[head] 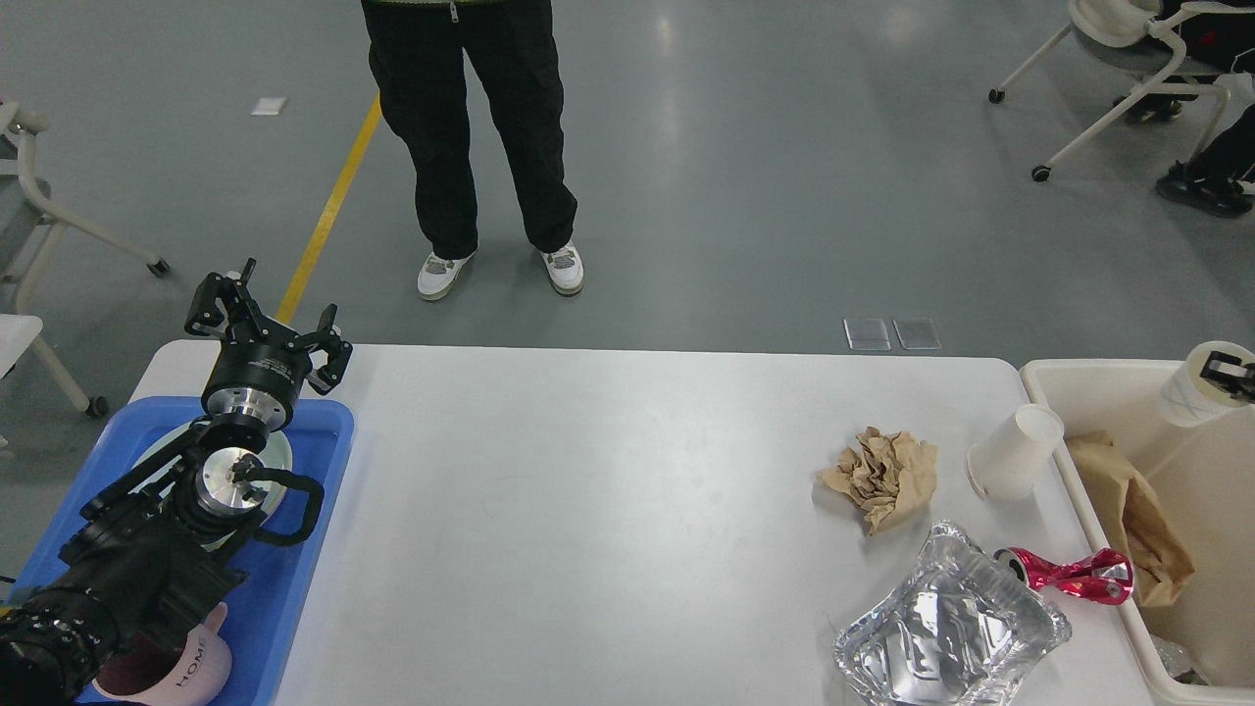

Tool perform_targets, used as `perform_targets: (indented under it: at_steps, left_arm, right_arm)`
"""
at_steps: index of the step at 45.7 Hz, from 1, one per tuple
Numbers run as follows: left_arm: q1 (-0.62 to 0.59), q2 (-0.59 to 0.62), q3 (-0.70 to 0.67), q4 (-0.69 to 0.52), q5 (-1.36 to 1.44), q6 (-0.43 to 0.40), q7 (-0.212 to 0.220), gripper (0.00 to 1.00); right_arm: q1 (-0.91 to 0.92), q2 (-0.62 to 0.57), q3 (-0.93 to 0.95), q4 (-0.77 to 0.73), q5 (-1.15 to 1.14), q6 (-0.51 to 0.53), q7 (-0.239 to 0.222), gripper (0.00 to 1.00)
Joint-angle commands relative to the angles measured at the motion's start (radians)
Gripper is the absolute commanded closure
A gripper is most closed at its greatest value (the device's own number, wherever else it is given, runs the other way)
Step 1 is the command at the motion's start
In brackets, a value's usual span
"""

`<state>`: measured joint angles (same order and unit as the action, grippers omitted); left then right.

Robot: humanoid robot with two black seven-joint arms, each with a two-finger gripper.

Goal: Tidy desktop
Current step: 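Open the right gripper and raise it away from the cup, then move the right gripper onto the crumpled brown paper and grasp it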

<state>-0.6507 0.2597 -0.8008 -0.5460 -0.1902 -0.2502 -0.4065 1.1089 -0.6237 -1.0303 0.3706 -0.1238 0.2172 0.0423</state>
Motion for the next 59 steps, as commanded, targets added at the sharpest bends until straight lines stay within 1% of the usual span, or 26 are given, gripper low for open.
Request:
perform_targets:
  at_steps: [1,4,9,10,11,12,13,14,15,22,29,32,36,41,44,49,55,59]
  left_arm:
    - [0.000,0.001,0.000,0.000,0.000,0.000,0.000,0.04]
    - [0.000,0.000,0.000,0.000,0.000,0.000,0.000,0.04]
    - [0.000,0.000,0.000,0.000,0.000,0.000,0.000,0.04]
    - [0.000,0.000,0.000,0.000,0.000,0.000,0.000,0.04]
    - [0.000,0.000,0.000,0.000,0.000,0.000,0.000,0.04]
    - [0.000,0.000,0.000,0.000,0.000,0.000,0.000,0.04]
    - [0.000,0.000,0.000,0.000,0.000,0.000,0.000,0.04]
    - [0.000,0.000,0.000,0.000,0.000,0.000,0.000,0.04]
    - [0.000,0.000,0.000,0.000,0.000,0.000,0.000,0.04]
    - [0.000,0.000,0.000,0.000,0.000,0.000,0.000,0.04]
    - [0.000,0.000,0.000,0.000,0.000,0.000,0.000,0.04]
    - [0.000,0.000,0.000,0.000,0.000,0.000,0.000,0.04]
    - [0.000,0.000,0.000,0.000,0.000,0.000,0.000,0.04]
    - [0.000,0.000,0.000,0.000,0.000,0.000,0.000,0.04]
    - [0.000,0.000,0.000,0.000,0.000,0.000,0.000,0.04]
    - [0.000,0.000,0.000,0.000,0.000,0.000,0.000,0.04]
    - [0.000,0.000,0.000,0.000,0.000,0.000,0.000,0.04]
    - [0.000,0.001,0.000,0.000,0.000,0.000,0.000,0.04]
  right_arm:
    - [-0.136,0.030,0.004,-0.064,0.036,-0.103,-0.002,1.00]
    - [-0.214,0.064,-0.002,-0.105,0.036,-0.153,-0.007,1.00]
    - [-0.316,0.122,-0.002,-0.205,0.036,-0.173,-0.031,1.00]
    - [-0.326,0.131,0.003,-0.222,0.036,-0.177,-0.036,0.89]
    - [-0.334,0.140,0.004,-0.232,0.038,-0.177,-0.036,0.62]
    - [-0.337,0.147,0.004,-0.234,0.038,-0.176,-0.038,0.15]
    - [-0.340,0.154,0.003,-0.237,0.038,-0.176,-0.039,0.00]
    - [-0.340,0.160,0.004,-0.234,0.038,-0.173,-0.038,0.01]
    - [-0.342,0.163,0.006,-0.234,0.038,-0.174,-0.039,0.00]
    - [-0.356,0.171,0.009,-0.231,0.042,-0.170,-0.038,0.00]
    - [-0.331,0.188,0.007,-0.229,0.044,-0.173,-0.038,0.00]
    - [-0.272,0.190,0.006,-0.225,0.042,-0.170,-0.036,0.00]
    - [-0.094,0.177,0.019,-0.158,0.044,-0.163,-0.030,0.00]
    - [0.124,0.167,0.101,0.062,0.047,-0.168,-0.035,0.00]
    - [0.239,0.136,0.153,0.207,0.049,-0.160,-0.038,0.00]
    - [0.438,0.114,0.147,0.505,0.047,-0.156,-0.038,0.00]
    - [0.623,0.133,0.145,0.816,0.044,-0.147,-0.035,0.00]
    - [0.722,0.186,0.122,0.984,0.036,-0.125,-0.024,0.00]
